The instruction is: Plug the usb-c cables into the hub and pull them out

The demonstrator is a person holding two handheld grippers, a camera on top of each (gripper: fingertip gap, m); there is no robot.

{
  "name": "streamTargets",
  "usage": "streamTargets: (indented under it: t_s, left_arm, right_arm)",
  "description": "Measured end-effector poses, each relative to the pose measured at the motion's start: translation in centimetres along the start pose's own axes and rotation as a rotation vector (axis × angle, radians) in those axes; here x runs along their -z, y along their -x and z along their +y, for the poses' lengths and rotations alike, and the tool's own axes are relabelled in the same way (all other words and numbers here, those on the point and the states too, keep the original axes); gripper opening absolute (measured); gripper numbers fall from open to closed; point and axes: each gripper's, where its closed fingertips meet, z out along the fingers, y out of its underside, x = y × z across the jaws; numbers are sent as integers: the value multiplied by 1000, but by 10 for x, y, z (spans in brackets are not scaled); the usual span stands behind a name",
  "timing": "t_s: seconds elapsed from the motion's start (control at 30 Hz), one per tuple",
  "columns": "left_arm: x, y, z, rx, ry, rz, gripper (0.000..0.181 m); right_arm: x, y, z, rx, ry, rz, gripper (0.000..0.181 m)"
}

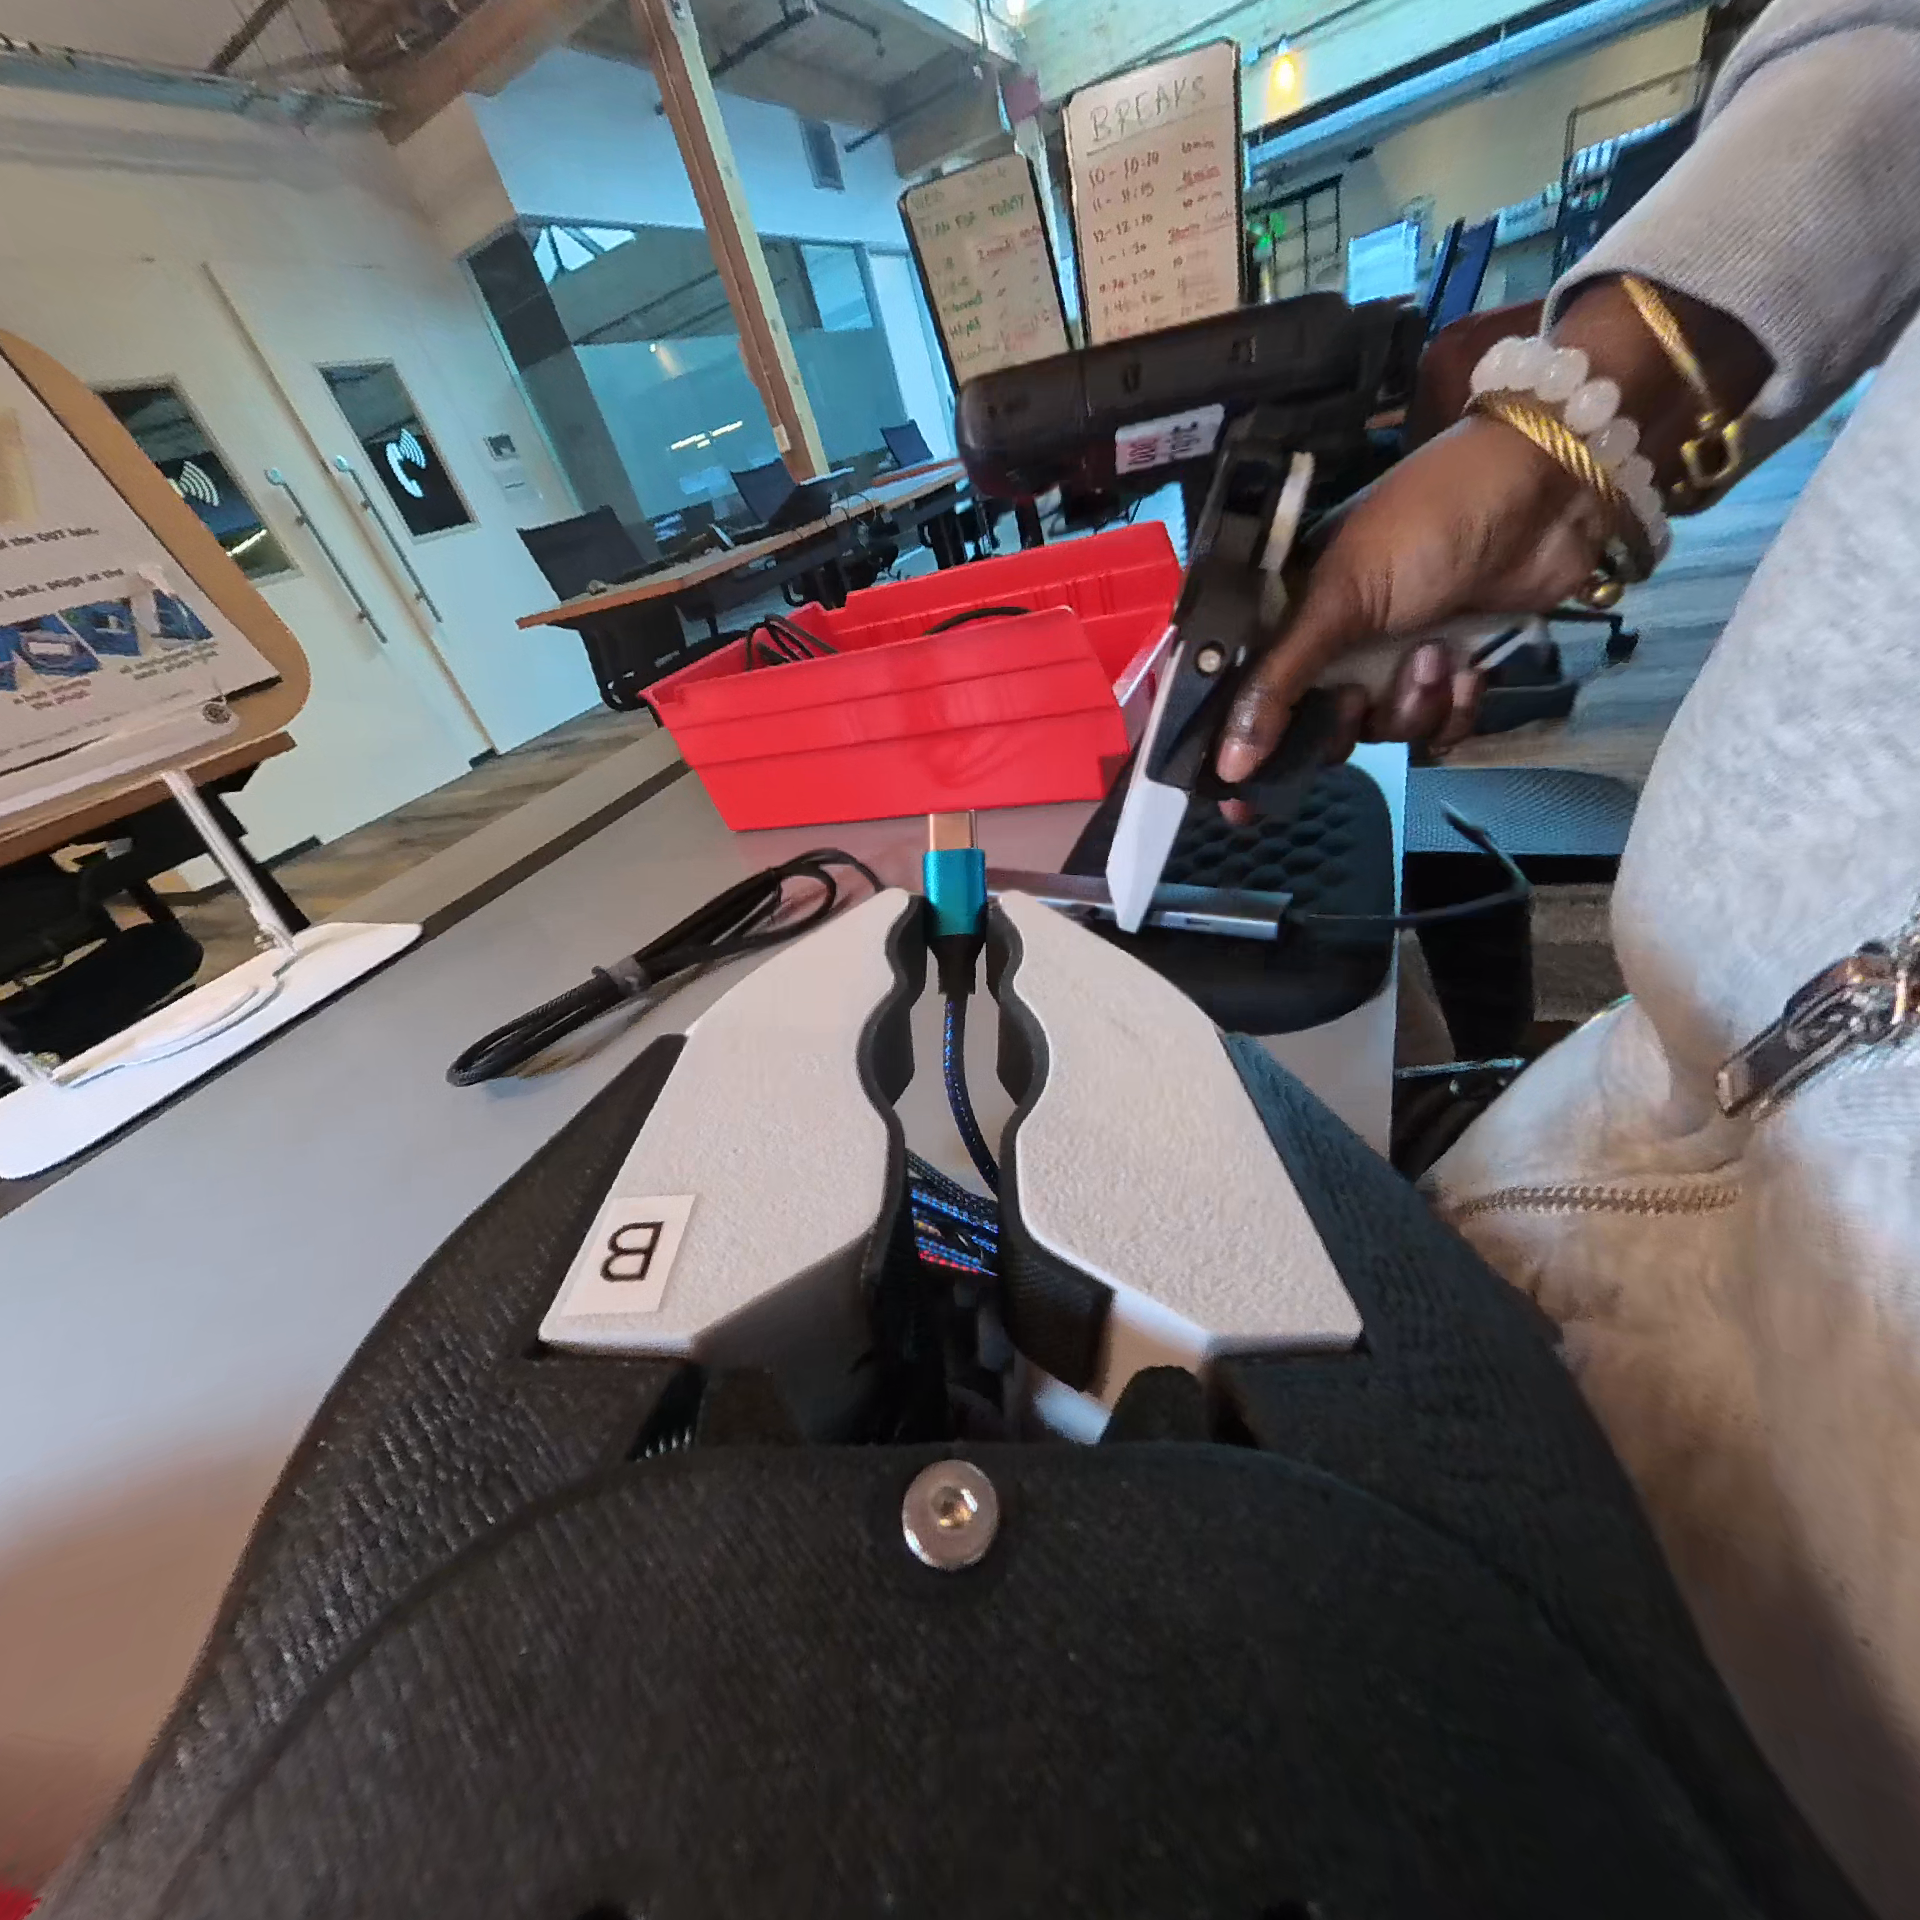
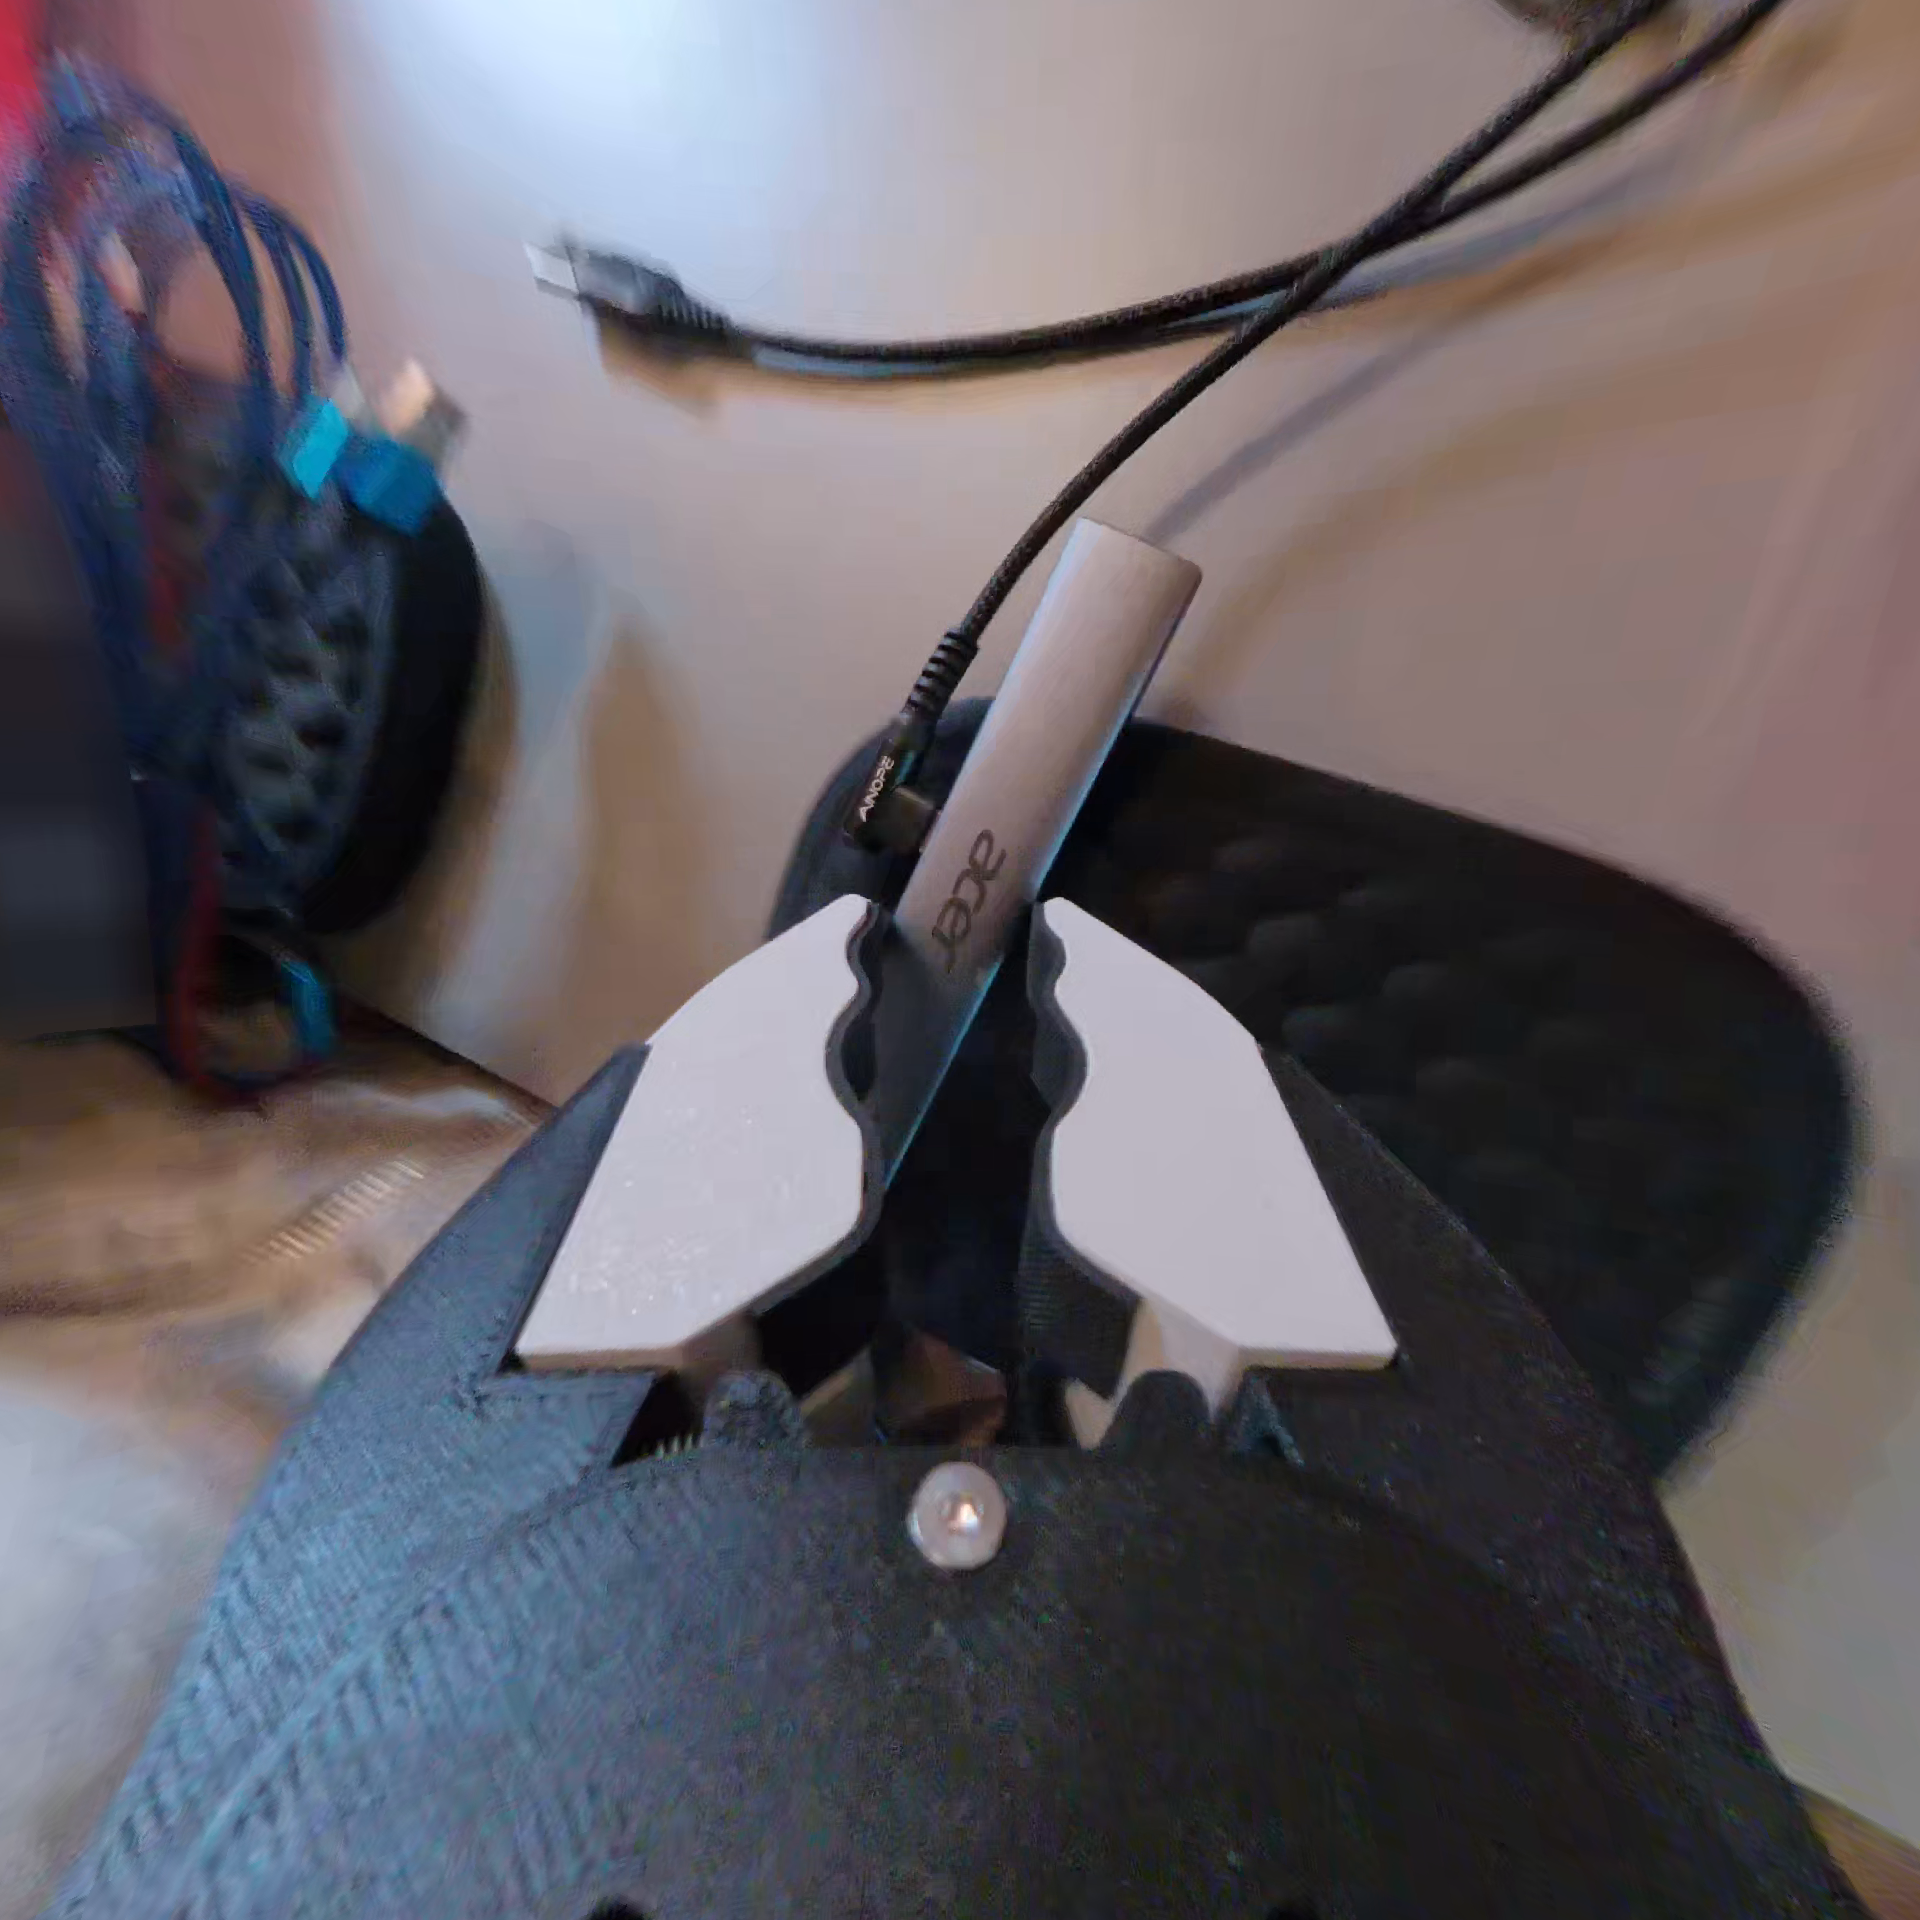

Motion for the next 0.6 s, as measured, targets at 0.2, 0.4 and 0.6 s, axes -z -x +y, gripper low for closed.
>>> streamTargets:
  t_s: [0.2,0.4,0.6]
  left_arm:
    - [5,2,-6,21,-48,-3,11]
    - [3,1,-4,14,-34,1,11]
    - [4,2,-5,24,-44,6,11]
  right_arm:
    - [26,-49,9,578,238,398,27]
    - [26,-56,18,309,197,252,27]
    - [34,-54,23,-318,146,-234,28]
